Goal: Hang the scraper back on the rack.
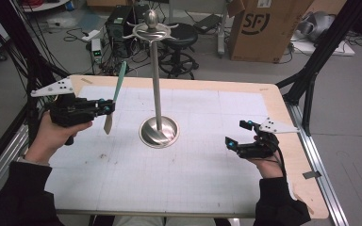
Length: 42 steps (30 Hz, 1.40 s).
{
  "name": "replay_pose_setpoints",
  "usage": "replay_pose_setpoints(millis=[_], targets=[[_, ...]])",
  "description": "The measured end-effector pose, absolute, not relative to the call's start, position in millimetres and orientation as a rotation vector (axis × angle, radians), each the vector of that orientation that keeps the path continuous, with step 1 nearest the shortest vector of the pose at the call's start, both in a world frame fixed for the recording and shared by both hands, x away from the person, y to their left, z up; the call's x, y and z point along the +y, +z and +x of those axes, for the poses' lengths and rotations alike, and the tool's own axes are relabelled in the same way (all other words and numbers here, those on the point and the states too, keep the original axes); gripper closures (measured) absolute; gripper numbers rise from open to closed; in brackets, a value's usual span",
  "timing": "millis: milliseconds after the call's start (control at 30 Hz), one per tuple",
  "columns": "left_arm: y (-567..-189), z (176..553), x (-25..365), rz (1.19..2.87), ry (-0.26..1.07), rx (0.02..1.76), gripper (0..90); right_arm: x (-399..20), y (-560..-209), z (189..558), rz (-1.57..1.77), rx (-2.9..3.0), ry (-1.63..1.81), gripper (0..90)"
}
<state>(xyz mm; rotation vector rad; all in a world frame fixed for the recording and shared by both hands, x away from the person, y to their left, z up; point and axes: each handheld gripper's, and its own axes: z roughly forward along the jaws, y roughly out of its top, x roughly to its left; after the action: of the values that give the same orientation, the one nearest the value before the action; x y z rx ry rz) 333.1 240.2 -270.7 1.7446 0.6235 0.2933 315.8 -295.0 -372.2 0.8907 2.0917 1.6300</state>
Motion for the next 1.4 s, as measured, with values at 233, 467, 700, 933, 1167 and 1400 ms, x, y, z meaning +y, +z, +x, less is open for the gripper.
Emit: replay_pose_setpoints(millis=[233, 467, 700, 933, 1167, 1400], targets=[[-251.5, 336.1, 237.9, 1.709, 0.358, 0.595, 80.4, -295.7, -372.3, 315.8, 0.895, 2.089, 1.634, 6.0], [-238.5, 337.7, 240.5, 1.66, 0.379, 0.592, 80.4, -295.7, -372.6, 316.0, 0.892, 2.091, 1.634, 6.1], [-234.1, 337.8, 237.6, 1.648, 0.384, 0.577, 80.4, -295.8, -373.2, 316.5, 0.896, 2.095, 1.631, 6.0], [-230.8, 339.2, 232.0, 1.641, 0.399, 0.568, 80.4, -295.6, -373.0, 316.3, 0.89, 2.094, 1.636, 6.1], [-232.5, 342.7, 229.1, 1.647, 0.409, 0.578, 80.4, -296.5, -372.7, 316.1, 0.89, 2.09, 1.641, 6.1], [-235.2, 346.7, 225.2, 1.659, 0.408, 0.578, 80.3, -296.4, -372.9, 316.2, 0.898, 2.092, 1.638, 6.1]])
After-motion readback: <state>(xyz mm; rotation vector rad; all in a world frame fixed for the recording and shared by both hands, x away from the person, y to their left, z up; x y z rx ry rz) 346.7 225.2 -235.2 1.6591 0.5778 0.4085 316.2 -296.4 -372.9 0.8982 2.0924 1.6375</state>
